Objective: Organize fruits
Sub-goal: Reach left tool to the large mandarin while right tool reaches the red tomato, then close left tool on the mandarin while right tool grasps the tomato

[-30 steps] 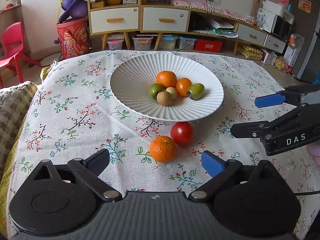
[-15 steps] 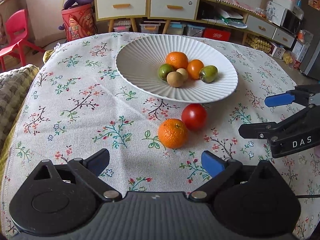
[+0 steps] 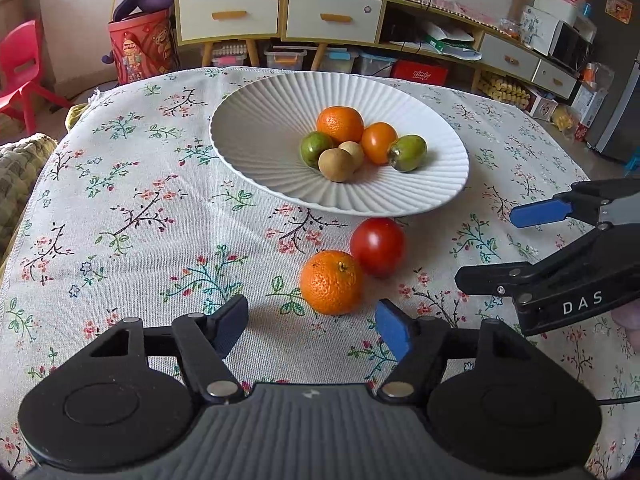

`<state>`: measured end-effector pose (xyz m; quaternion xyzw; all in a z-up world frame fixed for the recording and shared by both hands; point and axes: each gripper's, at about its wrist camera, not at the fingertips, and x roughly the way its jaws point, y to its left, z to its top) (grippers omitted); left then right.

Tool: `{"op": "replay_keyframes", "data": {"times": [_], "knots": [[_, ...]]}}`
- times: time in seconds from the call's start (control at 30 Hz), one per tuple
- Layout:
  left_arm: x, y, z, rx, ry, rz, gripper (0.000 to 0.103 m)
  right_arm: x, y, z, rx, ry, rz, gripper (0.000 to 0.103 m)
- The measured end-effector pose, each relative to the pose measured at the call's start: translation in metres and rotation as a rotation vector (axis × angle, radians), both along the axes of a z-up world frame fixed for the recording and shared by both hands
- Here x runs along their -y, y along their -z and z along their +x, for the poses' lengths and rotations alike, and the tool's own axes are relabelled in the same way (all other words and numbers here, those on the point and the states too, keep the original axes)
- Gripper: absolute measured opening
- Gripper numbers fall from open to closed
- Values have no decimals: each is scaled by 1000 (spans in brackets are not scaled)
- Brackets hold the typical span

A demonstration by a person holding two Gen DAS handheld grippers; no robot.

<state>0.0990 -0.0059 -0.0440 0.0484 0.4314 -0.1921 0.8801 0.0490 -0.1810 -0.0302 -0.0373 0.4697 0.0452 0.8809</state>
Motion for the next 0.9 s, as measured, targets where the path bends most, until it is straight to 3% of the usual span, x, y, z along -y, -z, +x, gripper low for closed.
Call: {"op": "replay_keyframes", "data": {"times": [0.2, 0.23, 0.73, 0.9], "knots": [[3, 0, 4, 11, 28, -45, 31, 1, 3, 4, -6, -3, 4, 95], [4, 0, 4, 11, 37, -49, 22, 1, 3, 4, -8, -3, 3, 95], [-10, -7, 2, 30, 15, 40, 20, -18, 3, 13, -13, -43, 27, 94], [-20, -7, 1, 19, -8, 48, 20, -30, 3, 15, -9, -63, 57, 88]]}}
